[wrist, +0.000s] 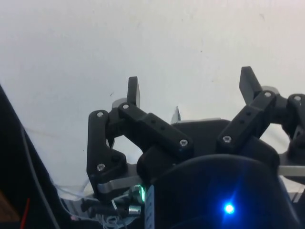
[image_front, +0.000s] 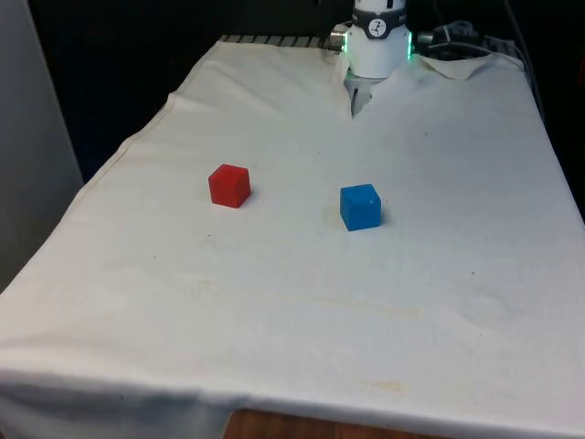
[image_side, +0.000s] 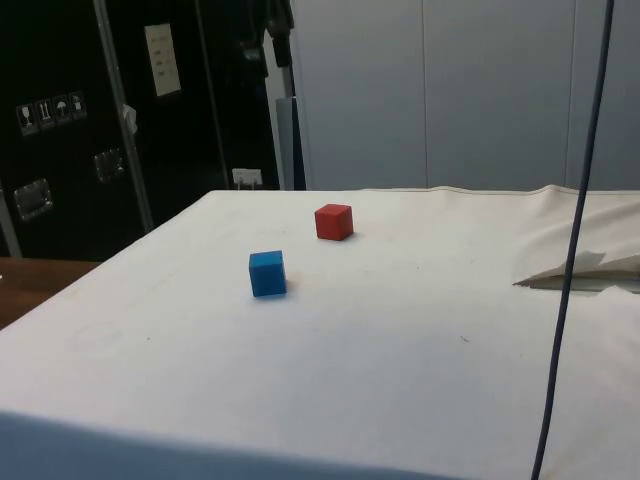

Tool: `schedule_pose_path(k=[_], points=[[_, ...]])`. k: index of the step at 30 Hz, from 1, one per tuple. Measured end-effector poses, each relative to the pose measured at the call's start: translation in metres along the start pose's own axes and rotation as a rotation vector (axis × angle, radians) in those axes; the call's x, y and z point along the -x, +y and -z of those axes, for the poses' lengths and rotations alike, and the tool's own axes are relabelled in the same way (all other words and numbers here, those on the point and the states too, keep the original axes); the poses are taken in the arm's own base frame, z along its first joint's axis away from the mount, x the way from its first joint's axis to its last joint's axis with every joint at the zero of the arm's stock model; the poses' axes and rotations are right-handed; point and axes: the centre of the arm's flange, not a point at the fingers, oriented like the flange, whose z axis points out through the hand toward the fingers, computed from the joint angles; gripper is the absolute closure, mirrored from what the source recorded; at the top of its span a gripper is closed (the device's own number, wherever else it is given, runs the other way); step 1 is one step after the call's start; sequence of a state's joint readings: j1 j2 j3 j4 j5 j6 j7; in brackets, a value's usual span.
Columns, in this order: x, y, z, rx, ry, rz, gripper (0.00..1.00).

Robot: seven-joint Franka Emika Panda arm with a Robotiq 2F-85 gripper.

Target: Stack the two cubes.

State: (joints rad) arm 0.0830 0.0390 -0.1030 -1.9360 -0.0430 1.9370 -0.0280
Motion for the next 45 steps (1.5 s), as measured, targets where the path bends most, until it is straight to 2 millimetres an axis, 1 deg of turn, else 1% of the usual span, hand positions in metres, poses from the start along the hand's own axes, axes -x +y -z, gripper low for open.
schedule_pose_path(k=[3, 5, 8, 14, 15, 23, 24, 25, 30, 32, 37, 39, 41, 45], points=[[0.000, 0.009, -0.005, 0.000, 0.010, -0.002, 0.00], [0.000, 0.009, -0.005, 0.000, 0.010, -0.002, 0.00], [0.000, 0.018, -0.010, 0.001, 0.020, -0.005, 0.00], [0.000, 0.027, -0.016, 0.002, 0.030, -0.010, 0.00], [0.000, 0.032, -0.017, 0.003, 0.036, -0.012, 0.00], [0.000, 0.054, -0.026, 0.008, 0.044, -0.016, 0.00], [0.000, 0.054, -0.026, 0.008, 0.044, -0.016, 0.00], [0.000, 0.059, -0.029, 0.009, 0.047, -0.016, 0.00], [0.000, 0.073, -0.035, 0.014, 0.050, -0.017, 0.00], [0.000, 0.076, -0.036, 0.014, 0.049, -0.018, 0.00], [-0.001, 0.089, -0.042, 0.019, 0.052, -0.021, 0.00], [-0.001, 0.097, -0.046, 0.022, 0.054, -0.023, 0.00], [-0.001, 0.099, -0.048, 0.023, 0.054, -0.023, 0.00], [-0.001, 0.110, -0.054, 0.025, 0.061, -0.025, 0.00]])
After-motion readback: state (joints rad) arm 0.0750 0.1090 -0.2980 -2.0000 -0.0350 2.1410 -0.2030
